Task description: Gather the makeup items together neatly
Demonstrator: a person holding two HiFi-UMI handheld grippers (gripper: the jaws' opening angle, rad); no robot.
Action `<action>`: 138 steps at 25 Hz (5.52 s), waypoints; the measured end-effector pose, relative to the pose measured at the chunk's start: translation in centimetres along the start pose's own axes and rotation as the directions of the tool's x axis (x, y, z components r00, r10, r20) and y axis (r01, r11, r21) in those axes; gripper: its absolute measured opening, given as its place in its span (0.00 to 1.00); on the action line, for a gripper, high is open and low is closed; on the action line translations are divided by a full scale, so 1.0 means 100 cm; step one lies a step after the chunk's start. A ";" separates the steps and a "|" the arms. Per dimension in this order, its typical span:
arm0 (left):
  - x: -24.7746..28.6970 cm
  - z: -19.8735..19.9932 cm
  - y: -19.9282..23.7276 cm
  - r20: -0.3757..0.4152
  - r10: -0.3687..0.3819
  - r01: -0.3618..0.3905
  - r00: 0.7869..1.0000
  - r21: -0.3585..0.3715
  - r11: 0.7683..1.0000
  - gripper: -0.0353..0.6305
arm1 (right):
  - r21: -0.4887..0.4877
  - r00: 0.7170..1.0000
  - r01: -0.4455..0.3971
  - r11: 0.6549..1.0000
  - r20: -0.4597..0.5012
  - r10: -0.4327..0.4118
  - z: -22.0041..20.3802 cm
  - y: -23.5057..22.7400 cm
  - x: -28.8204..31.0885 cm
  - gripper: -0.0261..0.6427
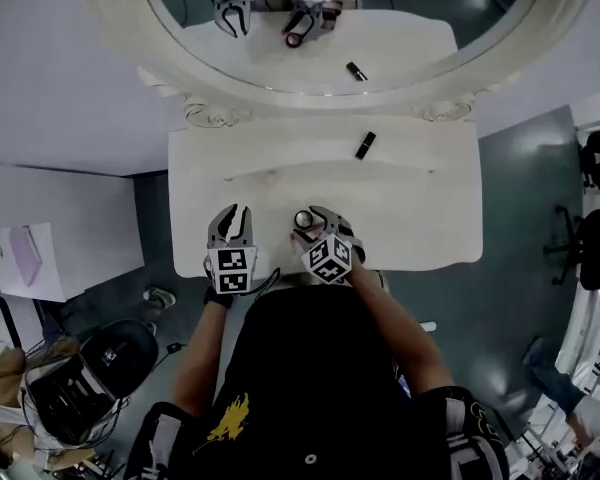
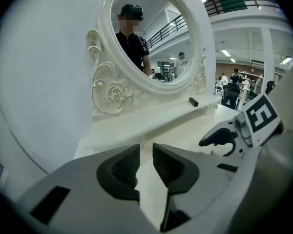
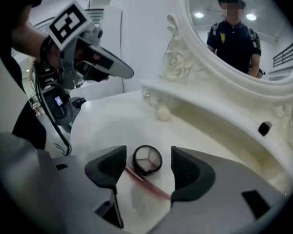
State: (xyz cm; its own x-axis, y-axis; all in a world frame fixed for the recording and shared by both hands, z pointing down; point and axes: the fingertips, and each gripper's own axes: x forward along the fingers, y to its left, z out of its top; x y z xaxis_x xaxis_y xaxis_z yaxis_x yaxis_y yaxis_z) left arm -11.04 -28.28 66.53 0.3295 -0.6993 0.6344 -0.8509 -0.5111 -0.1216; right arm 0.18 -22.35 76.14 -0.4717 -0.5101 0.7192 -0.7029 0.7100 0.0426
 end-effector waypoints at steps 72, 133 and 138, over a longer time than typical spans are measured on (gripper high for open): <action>-0.062 -0.022 -0.044 0.099 -0.046 0.058 0.994 -0.115 0.992 0.15 | 0.547 0.872 0.447 0.708 -0.088 -0.482 0.013 -0.227 -0.070 0.22; -0.073 -0.031 -0.040 0.103 -0.067 0.077 0.992 -0.096 0.992 0.14 | 0.763 0.956 0.251 0.595 -0.099 -0.275 0.014 -0.238 -0.077 0.13; -0.071 -0.031 -0.033 0.091 -0.040 0.049 0.995 -0.103 0.993 0.14 | 0.824 0.976 0.131 0.551 -0.012 -0.215 0.017 -0.232 -0.067 0.26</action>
State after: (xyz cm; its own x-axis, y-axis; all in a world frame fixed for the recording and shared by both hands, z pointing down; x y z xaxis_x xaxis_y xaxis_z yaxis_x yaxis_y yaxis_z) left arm -11.84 -20.04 64.77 0.3990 -0.7206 0.5670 -0.8713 -0.4906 -0.0104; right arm 18.75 -36.26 69.14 -0.3030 -0.6454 0.7012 -0.8880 -0.0759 -0.4536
